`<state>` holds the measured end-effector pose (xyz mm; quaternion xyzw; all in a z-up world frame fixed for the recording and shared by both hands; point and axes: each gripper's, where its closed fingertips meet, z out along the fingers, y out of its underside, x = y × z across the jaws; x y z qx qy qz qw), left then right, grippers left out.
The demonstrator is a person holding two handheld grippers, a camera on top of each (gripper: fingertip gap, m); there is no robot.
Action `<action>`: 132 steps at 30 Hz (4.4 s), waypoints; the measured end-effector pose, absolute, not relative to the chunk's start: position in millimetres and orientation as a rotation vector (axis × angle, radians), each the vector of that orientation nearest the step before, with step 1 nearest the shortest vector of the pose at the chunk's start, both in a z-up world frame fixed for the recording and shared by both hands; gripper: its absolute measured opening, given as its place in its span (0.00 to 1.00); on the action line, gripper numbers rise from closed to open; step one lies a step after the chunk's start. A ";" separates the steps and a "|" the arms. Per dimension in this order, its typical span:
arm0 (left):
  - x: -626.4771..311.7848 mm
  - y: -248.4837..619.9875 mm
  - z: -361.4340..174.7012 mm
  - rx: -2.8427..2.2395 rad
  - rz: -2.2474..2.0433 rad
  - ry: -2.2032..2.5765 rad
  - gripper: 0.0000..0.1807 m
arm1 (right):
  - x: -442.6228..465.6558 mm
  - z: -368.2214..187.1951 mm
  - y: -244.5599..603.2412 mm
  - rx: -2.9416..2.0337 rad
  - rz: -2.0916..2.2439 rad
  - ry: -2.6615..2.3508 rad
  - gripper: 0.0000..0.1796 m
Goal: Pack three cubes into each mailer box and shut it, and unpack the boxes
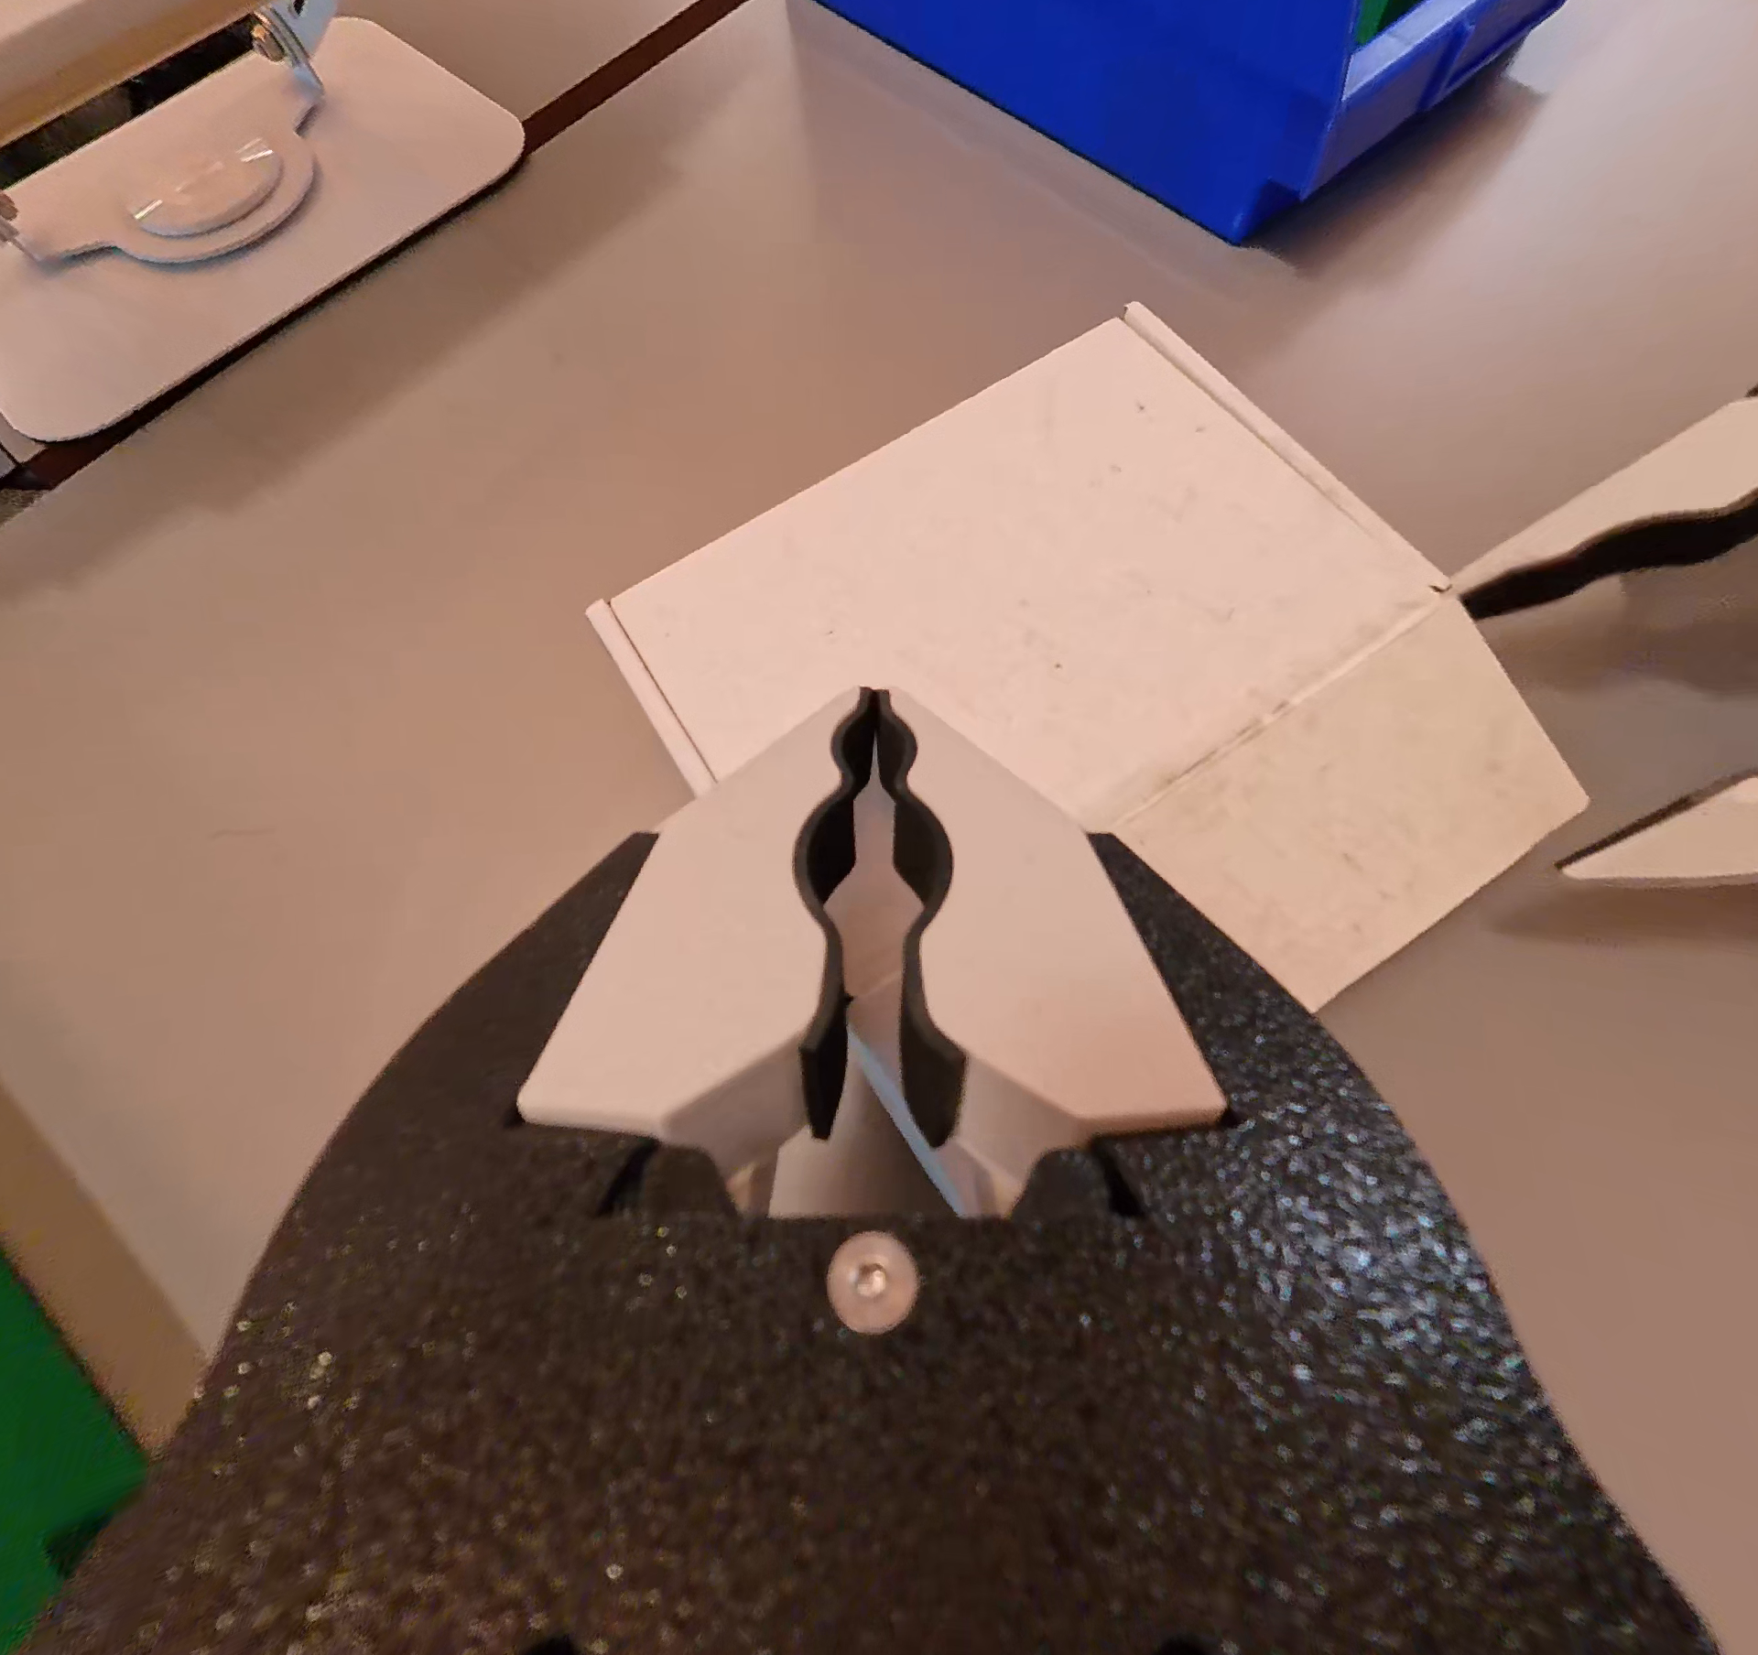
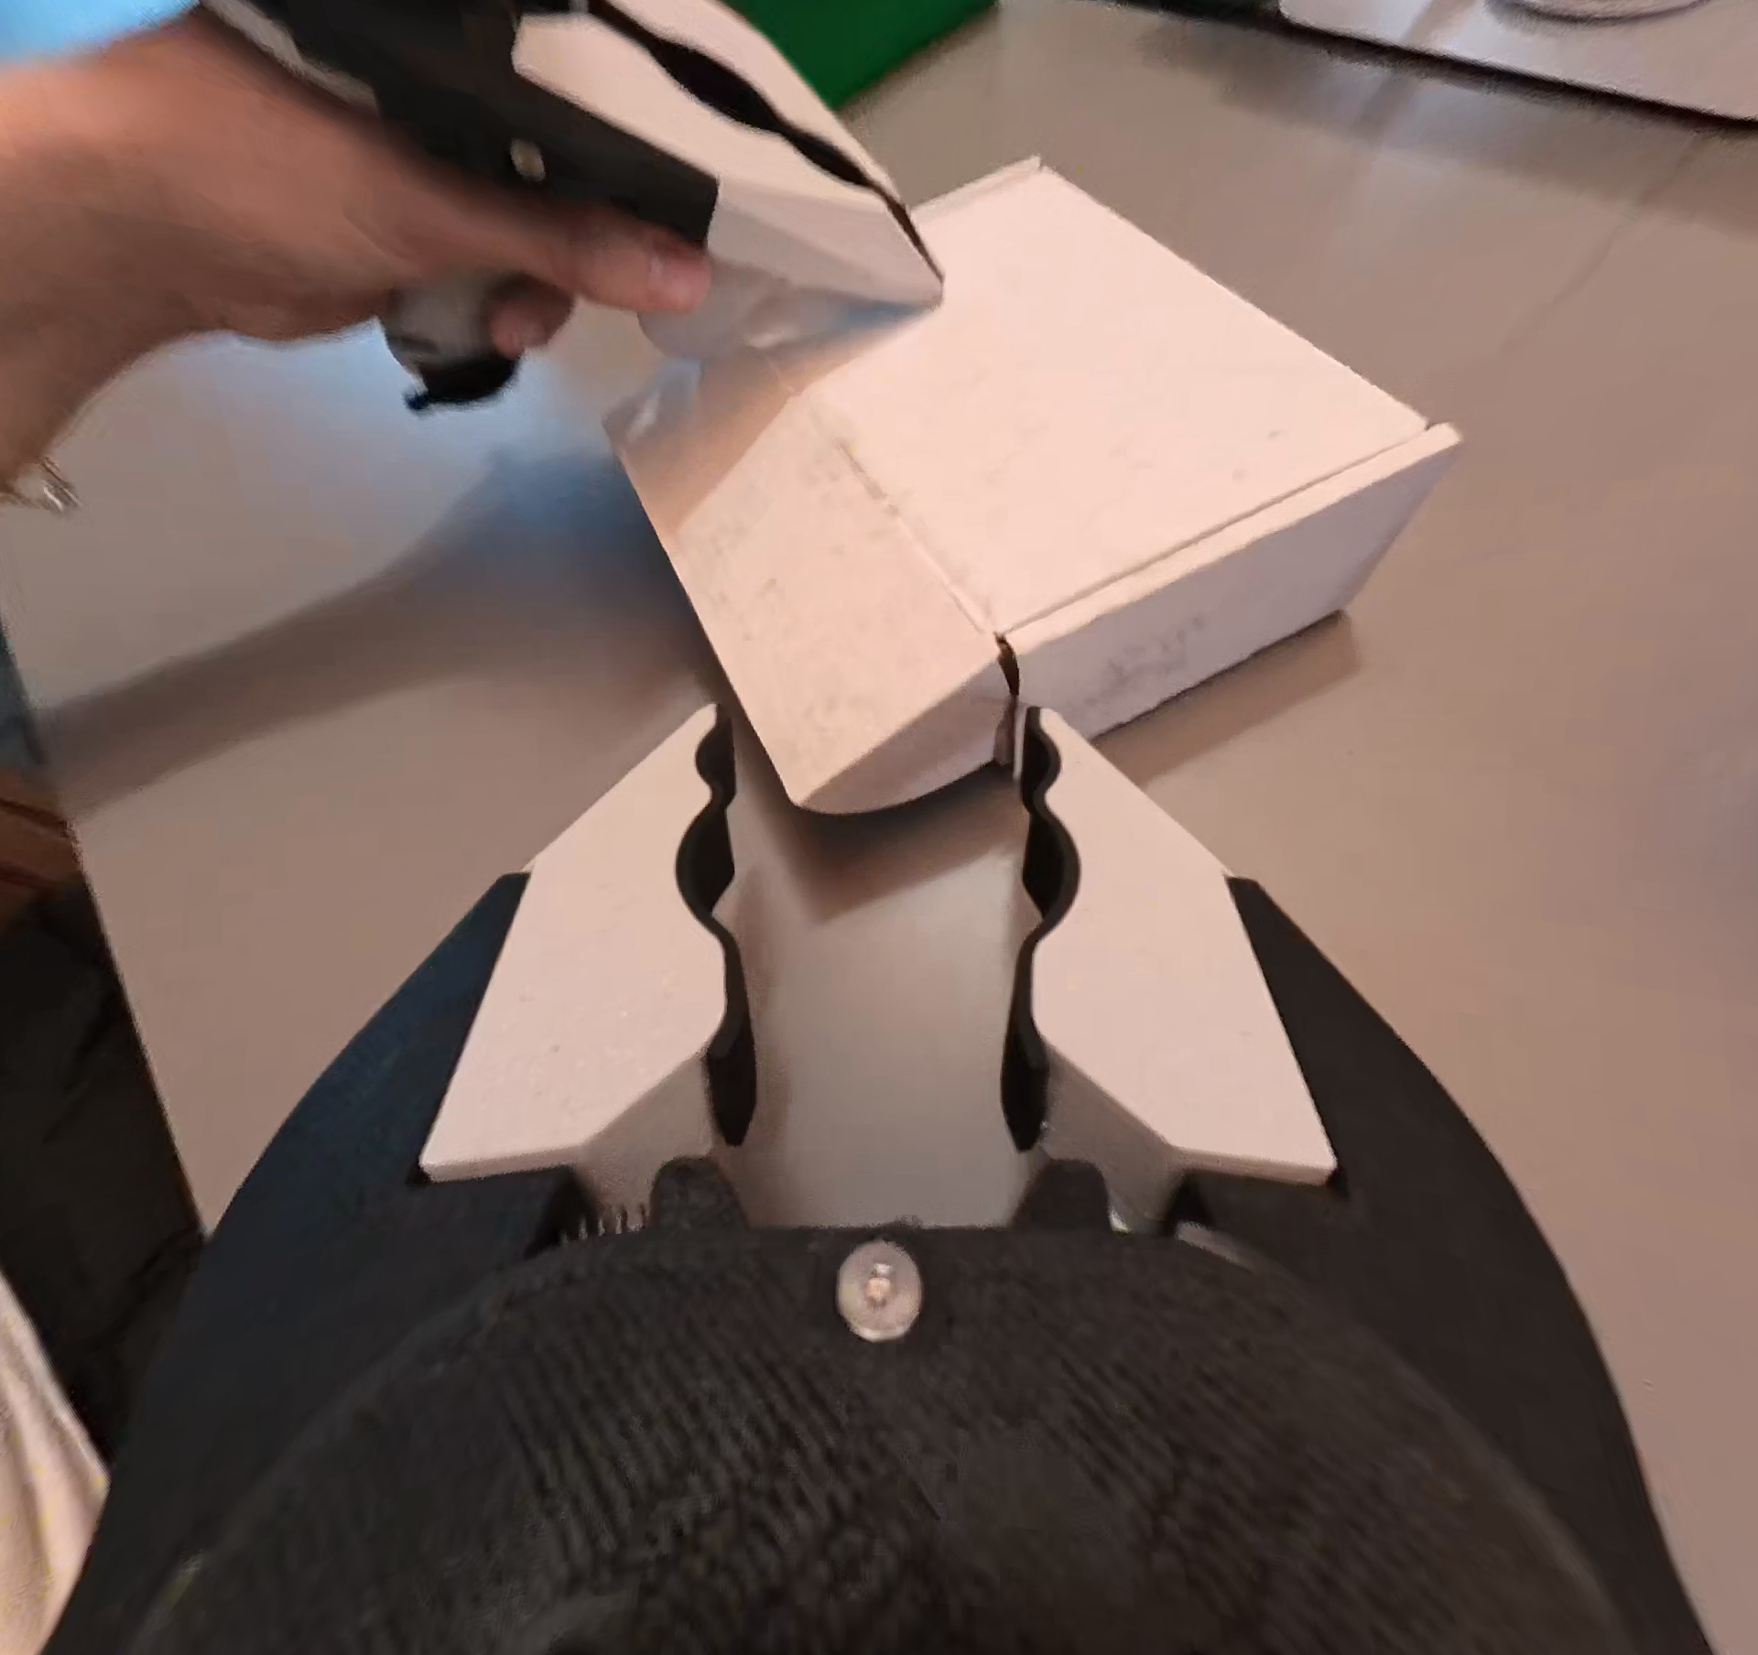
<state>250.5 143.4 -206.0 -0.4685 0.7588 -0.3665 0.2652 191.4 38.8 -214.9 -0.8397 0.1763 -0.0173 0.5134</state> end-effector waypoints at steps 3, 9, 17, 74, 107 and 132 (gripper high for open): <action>250.6 143.3 -206.0 -1.269 -0.992 2.049 0.00 | 185.5 -222.2 40.5 -2.038 0.034 0.453 0.32; 250.6 143.4 -206.0 -1.263 -0.987 2.048 0.00 | 209.6 -231.3 35.2 -2.103 -0.226 0.473 0.50; 249.5 143.2 -204.6 -1.283 -1.005 2.041 0.00 | 208.5 -233.2 37.3 -2.128 -0.163 0.403 0.47; 162.6 186.3 -206.2 -1.026 -1.296 2.021 0.43 | 241.1 -170.2 38.5 -2.003 -0.053 0.402 0.53; 210.0 171.4 -231.8 -0.642 -1.210 2.349 0.24 | 248.3 -241.8 49.3 -2.278 -0.027 0.062 0.31; 209.2 165.8 -247.8 -0.847 -1.133 2.420 0.22 | 278.8 -242.5 51.3 -2.205 -0.116 -0.116 0.21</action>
